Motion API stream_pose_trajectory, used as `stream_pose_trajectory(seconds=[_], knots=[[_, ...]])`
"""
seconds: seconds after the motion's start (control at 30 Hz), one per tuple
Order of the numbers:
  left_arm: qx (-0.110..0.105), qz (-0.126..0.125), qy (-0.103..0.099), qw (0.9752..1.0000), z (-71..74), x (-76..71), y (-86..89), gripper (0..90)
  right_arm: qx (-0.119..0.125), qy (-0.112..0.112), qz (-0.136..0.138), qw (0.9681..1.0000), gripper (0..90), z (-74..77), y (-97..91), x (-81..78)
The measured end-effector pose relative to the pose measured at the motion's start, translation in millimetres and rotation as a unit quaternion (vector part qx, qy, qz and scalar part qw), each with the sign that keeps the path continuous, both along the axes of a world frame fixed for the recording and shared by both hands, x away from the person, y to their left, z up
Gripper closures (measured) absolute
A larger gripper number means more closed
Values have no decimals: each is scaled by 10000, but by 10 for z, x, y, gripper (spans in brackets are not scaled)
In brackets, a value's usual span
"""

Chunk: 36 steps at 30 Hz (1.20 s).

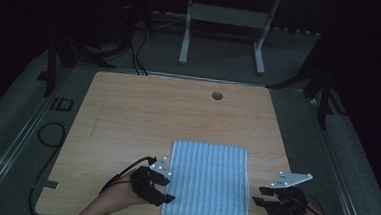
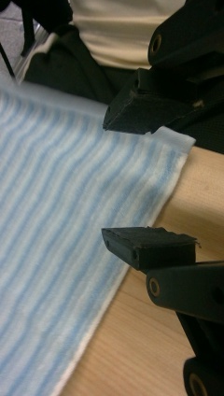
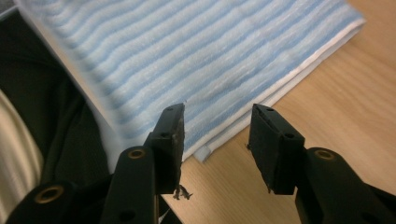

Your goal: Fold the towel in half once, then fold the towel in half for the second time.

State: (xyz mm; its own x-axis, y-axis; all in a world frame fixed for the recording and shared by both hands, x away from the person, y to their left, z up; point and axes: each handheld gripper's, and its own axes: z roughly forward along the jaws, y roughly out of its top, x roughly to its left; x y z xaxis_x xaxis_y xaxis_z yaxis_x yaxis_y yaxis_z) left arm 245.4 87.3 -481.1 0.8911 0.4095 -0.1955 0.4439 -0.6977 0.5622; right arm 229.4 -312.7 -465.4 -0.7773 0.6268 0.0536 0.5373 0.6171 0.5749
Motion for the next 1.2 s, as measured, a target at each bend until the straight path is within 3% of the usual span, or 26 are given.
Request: stream_pose_trajectory(seconds=[0.07,0.17,0.27,0.43,0.67,0.8,0.9,1.2], knots=[[40,-16,15,10000,-58,-2,-56,415,40,121,135,9998,556,-88,81,24],[185,-46,-5,9998,-125,16,-145,415,-196,145,215,9995,556,-211,182,80],[186,26,15,9998,-156,85,-179,415,-320,242,150,9991,575,-305,225,186],[227,190,8,9996,-211,189,-177,415,-417,305,188,9985,590,-361,266,295],[370,460,-56,9982,-219,353,-99,414,-424,408,-2,9983,565,-389,201,494],[644,615,-193,9958,-218,458,-61,399,-470,464,-35,9978,511,-382,176,596],[618,765,-185,9950,-212,580,-14,384,-550,411,-27,9976,508,-337,164,668],[705,1012,-324,9918,-130,1012,21,384,-707,386,22,9967,498,-156,168,1087]])
